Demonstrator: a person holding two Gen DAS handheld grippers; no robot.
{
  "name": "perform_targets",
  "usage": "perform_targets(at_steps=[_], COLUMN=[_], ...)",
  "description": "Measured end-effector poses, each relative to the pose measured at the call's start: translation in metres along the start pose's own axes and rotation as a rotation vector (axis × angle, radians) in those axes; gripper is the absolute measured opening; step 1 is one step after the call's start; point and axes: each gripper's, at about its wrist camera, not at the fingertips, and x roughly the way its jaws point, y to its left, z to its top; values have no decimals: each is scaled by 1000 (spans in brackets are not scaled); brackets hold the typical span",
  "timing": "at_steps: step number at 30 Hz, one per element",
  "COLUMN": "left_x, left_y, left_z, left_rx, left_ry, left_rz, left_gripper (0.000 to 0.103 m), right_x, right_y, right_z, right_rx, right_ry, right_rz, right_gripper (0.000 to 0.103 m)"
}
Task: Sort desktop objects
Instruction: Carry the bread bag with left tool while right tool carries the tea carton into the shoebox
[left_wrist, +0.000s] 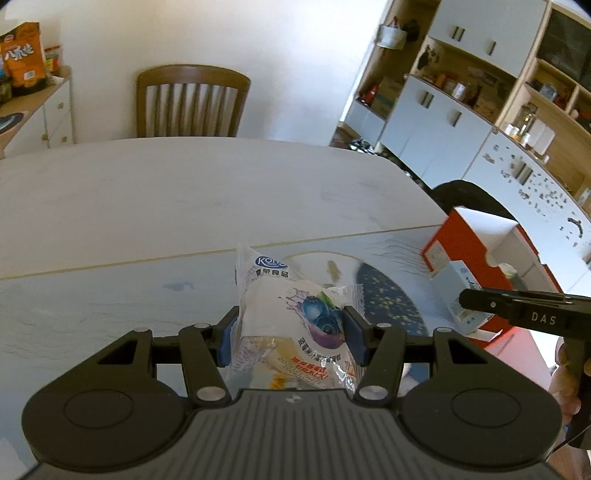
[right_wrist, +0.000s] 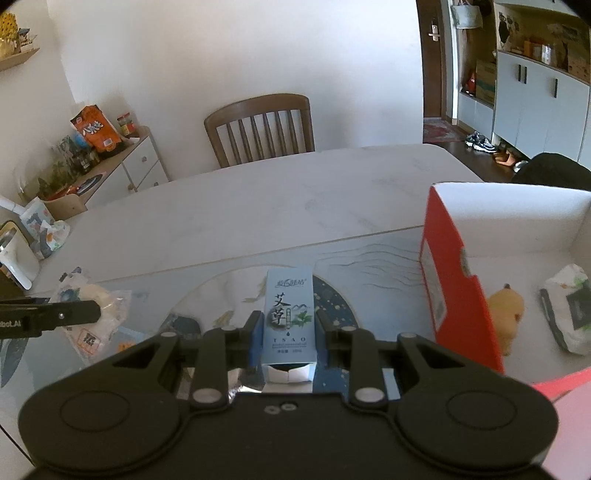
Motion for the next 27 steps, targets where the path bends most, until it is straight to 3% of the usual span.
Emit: perform_targets(at_steps=[14, 27], left_x=[10, 34], left_y=[-74, -155], left_z=[3, 18], left_rx=[109, 218], left_ry=[30, 40], left_rz=[-141, -273], left_gripper=[56, 56], right_x=[-48, -79], right_y=[-28, -85], right_z=[-5, 0], right_rx=[55, 94], right_ry=[-38, -88], right_rz=[5, -82], right_gripper=[28, 28])
